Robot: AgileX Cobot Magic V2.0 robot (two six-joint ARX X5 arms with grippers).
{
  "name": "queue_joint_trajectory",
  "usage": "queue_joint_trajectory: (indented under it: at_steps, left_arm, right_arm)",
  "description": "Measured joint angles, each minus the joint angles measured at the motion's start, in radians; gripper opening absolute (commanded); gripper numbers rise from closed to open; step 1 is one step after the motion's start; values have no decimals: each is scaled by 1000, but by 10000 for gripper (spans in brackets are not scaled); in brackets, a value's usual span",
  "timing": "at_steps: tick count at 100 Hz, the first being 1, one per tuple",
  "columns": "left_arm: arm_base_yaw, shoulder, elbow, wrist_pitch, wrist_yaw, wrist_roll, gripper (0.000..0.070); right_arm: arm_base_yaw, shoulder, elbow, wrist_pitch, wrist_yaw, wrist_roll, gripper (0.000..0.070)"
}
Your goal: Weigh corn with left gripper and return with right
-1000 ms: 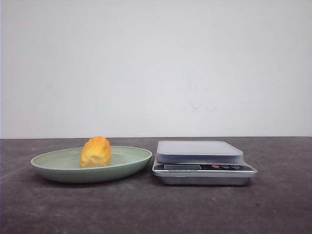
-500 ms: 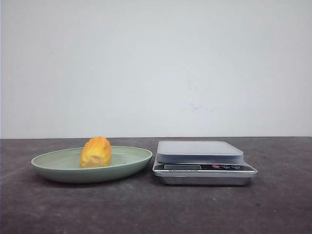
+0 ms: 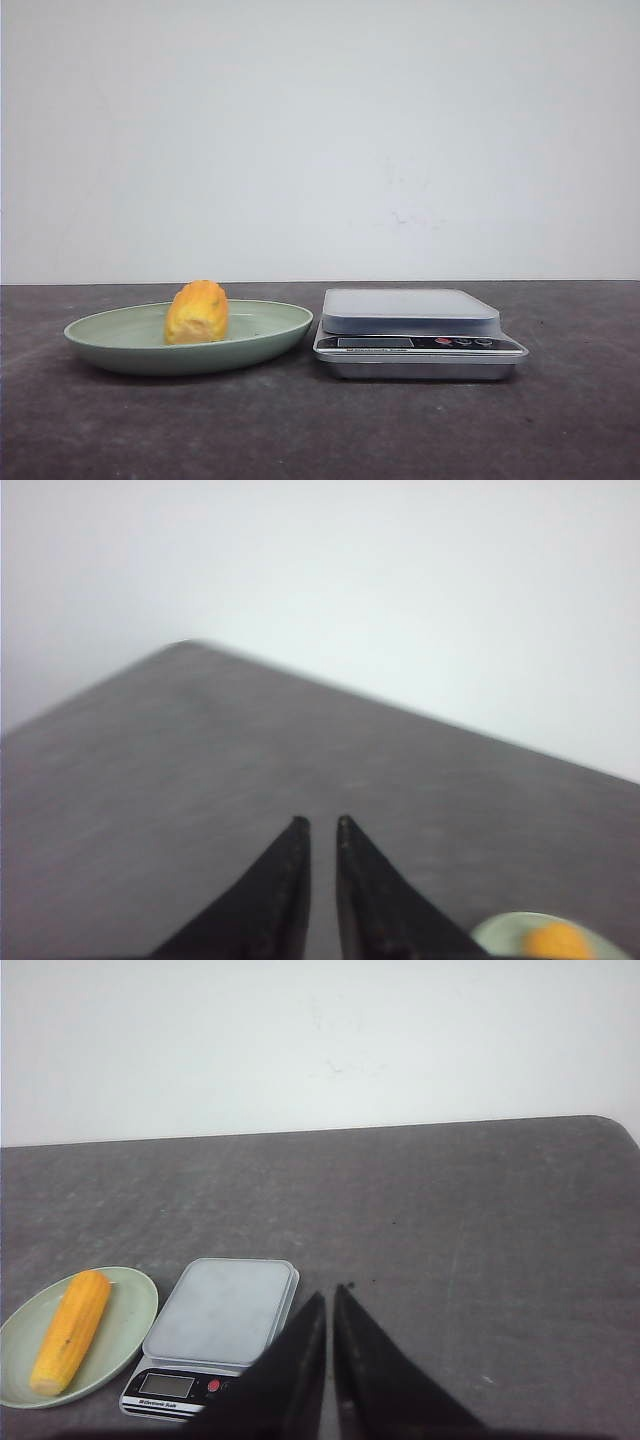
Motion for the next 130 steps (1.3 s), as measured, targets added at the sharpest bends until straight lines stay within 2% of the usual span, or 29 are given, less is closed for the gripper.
queue_joint_trajectory:
  at_steps: [15, 29, 37, 57, 79, 105, 130]
  left_arm:
    - [53, -18, -237, 257, 214, 45, 0]
    - [88, -34, -427, 409, 288, 52, 0]
    - [97, -62, -505, 470, 297, 51, 0]
    - [101, -141, -613, 516, 312, 51, 0]
    - [101, -142, -660, 513, 312, 56, 0]
    - [101, -143, -660, 462, 312, 121, 0]
    - [101, -143, -660, 462, 312, 134, 0]
  right_arm:
    - [0, 0, 0, 0, 0, 0, 7]
    - [0, 0, 0, 0, 0, 0, 7]
    - [0, 0, 0, 0, 0, 0, 7]
    - [0, 0, 0, 0, 0, 0, 7]
    - [0, 0, 0, 0, 0, 0, 7]
    - [0, 0, 0, 0, 0, 0, 7]
    - [0, 0, 0, 0, 0, 0, 7]
